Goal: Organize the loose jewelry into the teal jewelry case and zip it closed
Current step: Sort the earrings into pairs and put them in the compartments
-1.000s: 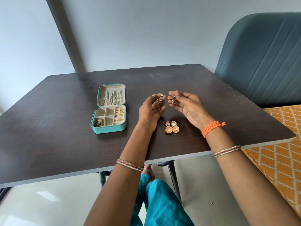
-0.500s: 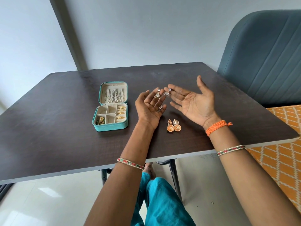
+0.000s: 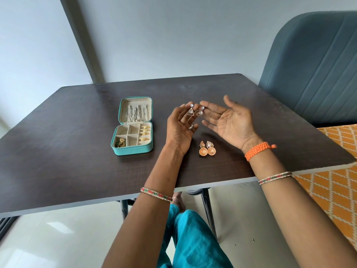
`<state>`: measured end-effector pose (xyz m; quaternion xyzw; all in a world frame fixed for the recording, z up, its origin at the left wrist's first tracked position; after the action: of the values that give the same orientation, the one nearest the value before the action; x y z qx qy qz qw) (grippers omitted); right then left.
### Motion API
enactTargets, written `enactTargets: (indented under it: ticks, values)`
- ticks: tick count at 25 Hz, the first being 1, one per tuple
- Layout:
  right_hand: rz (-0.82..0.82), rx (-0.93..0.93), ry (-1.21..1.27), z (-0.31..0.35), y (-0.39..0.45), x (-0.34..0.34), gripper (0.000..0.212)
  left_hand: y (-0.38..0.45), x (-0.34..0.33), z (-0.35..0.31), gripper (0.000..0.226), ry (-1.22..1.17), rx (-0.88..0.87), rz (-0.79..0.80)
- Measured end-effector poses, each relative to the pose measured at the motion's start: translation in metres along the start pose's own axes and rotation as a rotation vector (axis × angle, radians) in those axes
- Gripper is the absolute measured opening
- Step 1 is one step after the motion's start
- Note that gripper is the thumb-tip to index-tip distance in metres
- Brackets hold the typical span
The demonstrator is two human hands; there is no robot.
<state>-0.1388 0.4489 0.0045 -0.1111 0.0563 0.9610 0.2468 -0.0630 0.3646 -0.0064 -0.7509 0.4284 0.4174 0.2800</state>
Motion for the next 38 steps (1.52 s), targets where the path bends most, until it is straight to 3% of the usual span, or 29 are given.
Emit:
enactTargets:
  ticks: [4, 12, 15, 18, 21, 24, 26, 28, 31, 38]
  values:
    - [-0.189, 0.078, -0.162, 0.001, 0.000, 0.012, 0.031, 0.005, 0.006, 0.006, 0.010, 0.051, -0.015, -0.060]
    - [-0.327, 0.110, -0.238, 0.003, 0.000, 0.022, 0.020, 0.007, 0.008, 0.009, 0.009, 0.068, -0.013, -0.019]
    - [-0.434, 0.165, -0.477, 0.009, -0.004, 0.024, 0.023, 0.006, 0.006, 0.011, 0.008, 0.125, 0.000, -0.032]
    - [-0.486, 0.205, -0.544, 0.012, -0.007, 0.020, 0.022, 0.003, 0.007, 0.010, 0.009, 0.100, 0.015, -0.059]
    - [-0.451, 0.232, -0.484, 0.013, -0.010, 0.011, 0.016, -0.012, 0.001, 0.006, 0.011, 0.112, 0.091, -0.032]
    - [-0.348, 0.297, -0.495, 0.021, -0.007, -0.024, 0.013, -0.041, -0.008, -0.025, 0.011, 0.377, 0.095, 0.052]
    - [-0.282, 0.331, -0.529, 0.028, 0.003, -0.055, 0.014, -0.058, -0.006, -0.063, 0.010, 0.599, 0.002, 0.052]
    - [-0.219, 0.337, -0.588, 0.031, 0.020, -0.084, 0.014, -0.068, 0.004, -0.105, 0.009, 0.778, -0.128, -0.039]
    - [-0.111, 0.328, -0.717, 0.027, 0.052, -0.125, 0.013, -0.075, 0.028, -0.157, 0.011, 0.831, -0.312, -0.216]
    - [-0.014, 0.234, -0.966, -0.004, 0.114, -0.164, 0.020, -0.054, 0.092, -0.203, 0.010, 1.149, -0.468, -0.450]
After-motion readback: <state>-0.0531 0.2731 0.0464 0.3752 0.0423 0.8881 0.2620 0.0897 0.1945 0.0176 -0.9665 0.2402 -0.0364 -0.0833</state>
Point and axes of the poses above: each hand's wrist, its own y-axis towards the middle knuckle, its own x-axis out of the back of the hand, z = x × y, the point moved 8 cm from there along y, towards the middle knuckle, and after that the axes turned 14 degrees about -y, right-handed, at the moved point
